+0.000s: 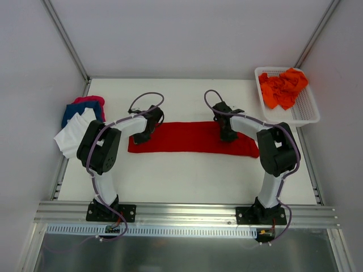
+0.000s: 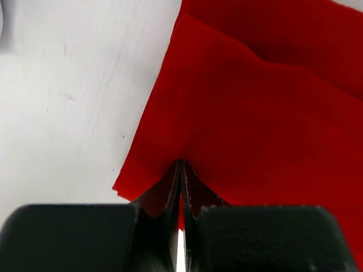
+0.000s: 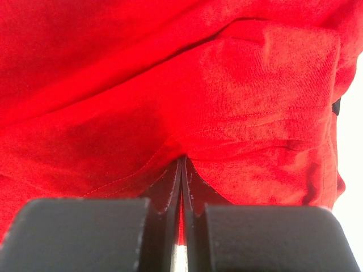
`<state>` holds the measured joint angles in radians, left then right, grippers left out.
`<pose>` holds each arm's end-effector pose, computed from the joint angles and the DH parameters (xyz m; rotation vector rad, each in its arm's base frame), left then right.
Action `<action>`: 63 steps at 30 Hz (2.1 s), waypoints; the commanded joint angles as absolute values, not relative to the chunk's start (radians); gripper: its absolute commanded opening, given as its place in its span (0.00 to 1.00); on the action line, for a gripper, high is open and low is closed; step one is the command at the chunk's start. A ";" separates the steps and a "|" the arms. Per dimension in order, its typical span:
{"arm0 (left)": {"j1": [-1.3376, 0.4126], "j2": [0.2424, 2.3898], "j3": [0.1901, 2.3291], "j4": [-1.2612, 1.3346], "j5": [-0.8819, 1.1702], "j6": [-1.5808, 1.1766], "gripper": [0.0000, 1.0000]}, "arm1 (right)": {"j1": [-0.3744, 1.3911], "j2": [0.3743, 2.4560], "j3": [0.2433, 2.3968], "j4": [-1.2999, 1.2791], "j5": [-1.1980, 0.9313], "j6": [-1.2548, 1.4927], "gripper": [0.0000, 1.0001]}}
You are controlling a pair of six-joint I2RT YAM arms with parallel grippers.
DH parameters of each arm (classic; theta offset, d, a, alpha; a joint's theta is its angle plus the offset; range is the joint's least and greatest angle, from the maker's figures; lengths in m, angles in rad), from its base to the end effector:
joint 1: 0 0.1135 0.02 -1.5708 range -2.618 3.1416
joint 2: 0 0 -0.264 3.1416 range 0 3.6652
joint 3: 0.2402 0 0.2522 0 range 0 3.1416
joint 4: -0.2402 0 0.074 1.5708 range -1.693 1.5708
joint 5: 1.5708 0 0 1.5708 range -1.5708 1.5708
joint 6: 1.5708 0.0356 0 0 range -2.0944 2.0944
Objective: Fold and stack the t-shirts
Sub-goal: Fold the tshirt
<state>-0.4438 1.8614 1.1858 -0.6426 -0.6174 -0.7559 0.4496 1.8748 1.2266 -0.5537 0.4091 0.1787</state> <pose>0.3250 -0.1317 0.1603 -0.4979 2.5011 0.4881 0.3385 0.1476 0.1658 -0.2557 2.6343 -0.3693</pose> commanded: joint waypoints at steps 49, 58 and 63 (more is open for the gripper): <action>-1.368 1.941 1.324 -1.212 -0.495 -1.577 0.00 | 0.370 2.151 1.733 -0.773 0.348 -0.023 0.01; -1.450 1.940 1.416 -1.262 -0.491 -1.597 0.00 | 0.361 2.140 1.736 -0.775 0.364 -0.028 0.01; -1.502 1.960 1.497 -1.413 -0.541 -1.669 0.00 | 0.354 2.079 1.706 -0.773 0.397 -0.028 0.00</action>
<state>-1.4738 1.9450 1.4338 -1.2430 -0.5022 -1.5913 0.3630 2.1551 1.7016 -0.7433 0.3592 -0.0124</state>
